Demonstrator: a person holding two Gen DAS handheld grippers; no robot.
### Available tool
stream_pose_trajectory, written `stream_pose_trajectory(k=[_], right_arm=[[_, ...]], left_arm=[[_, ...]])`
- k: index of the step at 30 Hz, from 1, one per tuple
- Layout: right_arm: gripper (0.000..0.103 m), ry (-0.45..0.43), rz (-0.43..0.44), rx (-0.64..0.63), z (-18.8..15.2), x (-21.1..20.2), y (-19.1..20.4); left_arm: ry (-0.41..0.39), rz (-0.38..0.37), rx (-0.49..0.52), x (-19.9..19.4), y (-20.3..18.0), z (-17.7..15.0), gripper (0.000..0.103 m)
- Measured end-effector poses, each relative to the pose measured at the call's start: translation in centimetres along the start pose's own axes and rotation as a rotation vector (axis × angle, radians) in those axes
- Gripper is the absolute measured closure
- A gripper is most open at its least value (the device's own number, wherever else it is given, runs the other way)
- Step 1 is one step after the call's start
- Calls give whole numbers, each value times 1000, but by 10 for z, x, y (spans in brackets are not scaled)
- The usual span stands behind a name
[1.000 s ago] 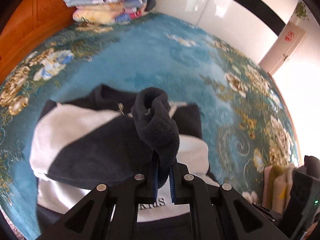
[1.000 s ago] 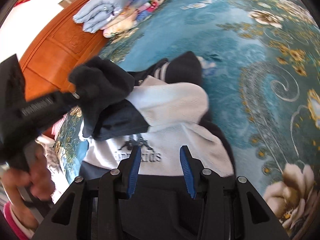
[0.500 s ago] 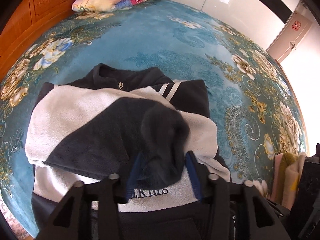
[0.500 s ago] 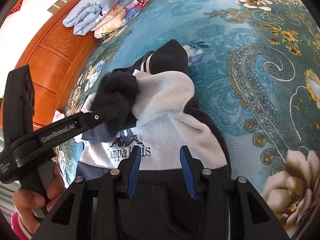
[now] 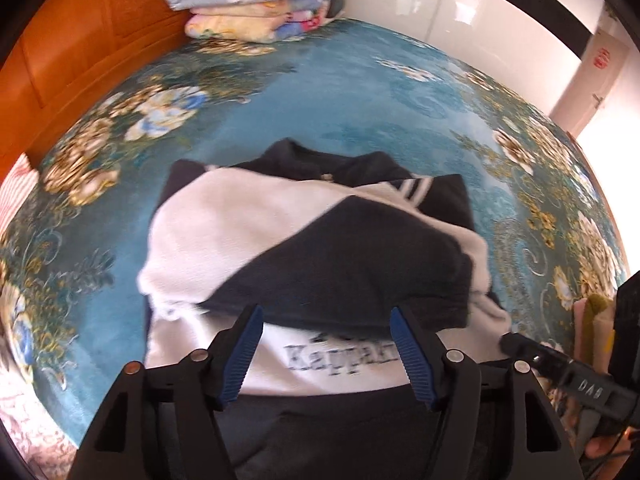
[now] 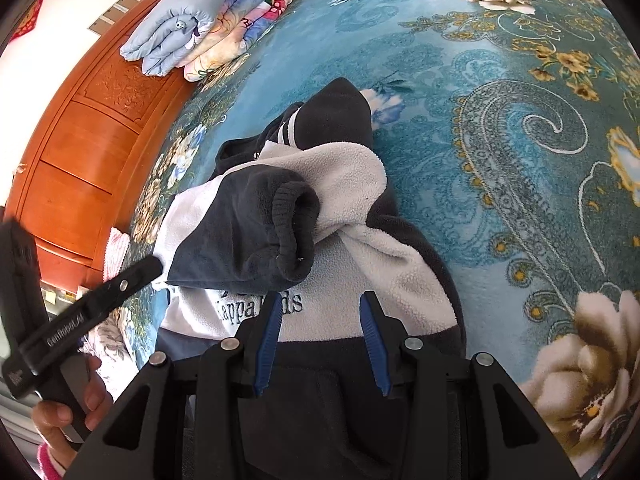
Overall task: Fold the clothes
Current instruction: 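Lay the held cuff onto the folded jacket front with the left gripper, then grasp the black cuff on the folded jacket with the right gripper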
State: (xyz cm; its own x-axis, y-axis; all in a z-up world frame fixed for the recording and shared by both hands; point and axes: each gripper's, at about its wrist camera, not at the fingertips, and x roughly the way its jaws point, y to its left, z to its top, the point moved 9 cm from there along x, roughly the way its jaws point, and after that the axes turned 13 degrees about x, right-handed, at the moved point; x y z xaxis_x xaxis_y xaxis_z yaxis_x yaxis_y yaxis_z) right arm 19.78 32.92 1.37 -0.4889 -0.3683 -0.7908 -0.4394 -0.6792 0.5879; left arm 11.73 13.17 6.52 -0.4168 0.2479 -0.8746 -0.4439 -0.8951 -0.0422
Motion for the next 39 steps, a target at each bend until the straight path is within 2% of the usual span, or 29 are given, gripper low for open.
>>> stream_pose_trajectory(k=[2, 7, 9, 10, 13, 18, 24, 29, 33, 36, 39], right_arm=[[62, 10, 5, 4, -1, 2, 2], [62, 14, 21, -3, -2, 6, 12], [54, 17, 34, 7, -2, 9, 16], [51, 17, 37, 9, -2, 10, 18], [51, 22, 28, -2, -2, 15, 24], [51, 29, 1, -16, 6, 30, 32], [51, 59, -33, -19, 16, 57, 34], [51, 81, -74, 13, 22, 78, 19], [51, 73, -27, 68, 27, 84, 15], [51, 36, 44, 102, 32, 76, 23], [53, -3, 62, 105, 36, 66, 35]], left_arm=[[-6, 25, -44, -6, 28, -15, 33], [-49, 144, -185, -20, 91, -43, 33], [-72, 169, -230, -23, 106, -49, 33], [-101, 167, -243, -25, 110, -49, 33], [-183, 162, -279, -32, 120, -50, 33], [-187, 103, -295, -25, 117, -53, 33], [-206, 91, -327, -22, 126, -57, 35], [-246, 93, -346, -29, 137, -55, 35], [-273, 86, -361, -30, 143, -58, 35], [-299, 91, -372, -32, 145, -59, 33], [-304, 99, -361, -32, 144, -58, 33]])
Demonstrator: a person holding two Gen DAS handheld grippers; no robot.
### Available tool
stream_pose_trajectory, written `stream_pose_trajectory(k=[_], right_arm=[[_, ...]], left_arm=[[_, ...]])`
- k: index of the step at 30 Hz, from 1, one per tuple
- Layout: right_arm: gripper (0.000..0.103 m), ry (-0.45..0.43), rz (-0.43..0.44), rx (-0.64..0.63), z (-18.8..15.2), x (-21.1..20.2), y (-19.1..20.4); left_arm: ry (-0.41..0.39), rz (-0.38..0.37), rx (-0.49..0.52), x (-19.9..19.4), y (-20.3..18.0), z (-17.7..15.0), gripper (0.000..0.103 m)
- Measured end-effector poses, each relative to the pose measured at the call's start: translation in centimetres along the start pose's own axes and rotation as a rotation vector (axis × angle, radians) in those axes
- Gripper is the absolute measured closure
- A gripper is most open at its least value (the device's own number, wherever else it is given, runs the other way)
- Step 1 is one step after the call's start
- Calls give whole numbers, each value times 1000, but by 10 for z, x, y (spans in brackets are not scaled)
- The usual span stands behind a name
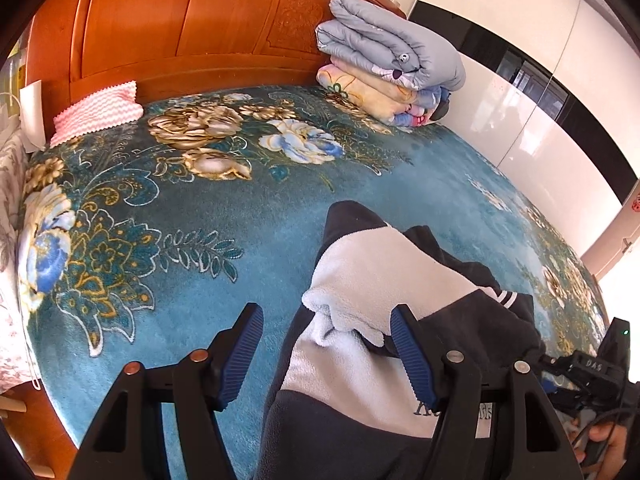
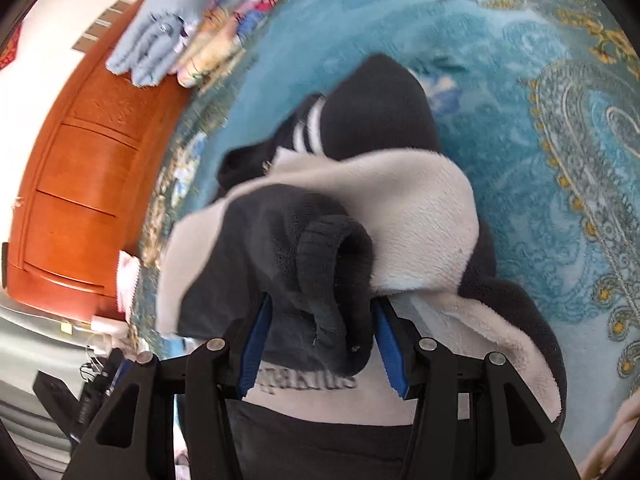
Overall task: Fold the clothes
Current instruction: 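Grasp the black cuff on the folded jacket with the right gripper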
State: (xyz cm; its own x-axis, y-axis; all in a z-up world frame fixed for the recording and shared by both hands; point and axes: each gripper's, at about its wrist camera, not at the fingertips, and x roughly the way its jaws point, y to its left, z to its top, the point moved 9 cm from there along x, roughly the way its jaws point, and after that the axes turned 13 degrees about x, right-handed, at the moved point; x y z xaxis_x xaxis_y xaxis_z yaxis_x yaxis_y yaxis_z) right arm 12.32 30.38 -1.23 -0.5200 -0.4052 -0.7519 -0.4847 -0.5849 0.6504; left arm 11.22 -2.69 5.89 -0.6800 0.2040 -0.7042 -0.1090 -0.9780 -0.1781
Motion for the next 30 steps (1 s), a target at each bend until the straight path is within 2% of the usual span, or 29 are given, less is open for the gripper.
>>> stream_pose_trajectory(k=[1, 2, 5, 9, 11, 14, 18, 20, 22, 26, 30], right_arm=[[65, -10, -6, -1, 1, -3, 4], [81, -19, -13, -12, 3, -5, 8], [82, -45, -33, -63, 10, -15, 25], [85, -159, -10, -232, 24, -47, 60], [85, -209, -5, -288, 28, -63, 70], [85, -253, -90, -358, 40, -67, 63], [85, -160, -143, -175, 64, -34, 7], [85, -101, -155, -92, 63, -17, -23], [85, -86, -170, -65, 62, -9, -40], [84, -68, -188, -67, 61, -10, -37], [77, -72, -217, -116, 54, -23, -23]], left_arm=[[6, -2, 4, 1, -1, 0, 33], [11, -3, 9, 2, -2, 0, 33], [-14, -7, 23, -2, -6, 3, 33], [-44, -47, -5, -8, -7, 9, 33], [-54, -35, 5, -10, -6, 9, 33], [-60, -39, 12, -10, -6, 9, 32], [-51, -69, 17, -9, -10, 8, 31], [-49, -74, 21, -10, -10, 7, 31], [-40, -74, 29, -10, -9, 7, 31], [-36, -95, 25, -15, -10, 8, 31], [-59, -76, 51, -29, -14, 14, 31]])
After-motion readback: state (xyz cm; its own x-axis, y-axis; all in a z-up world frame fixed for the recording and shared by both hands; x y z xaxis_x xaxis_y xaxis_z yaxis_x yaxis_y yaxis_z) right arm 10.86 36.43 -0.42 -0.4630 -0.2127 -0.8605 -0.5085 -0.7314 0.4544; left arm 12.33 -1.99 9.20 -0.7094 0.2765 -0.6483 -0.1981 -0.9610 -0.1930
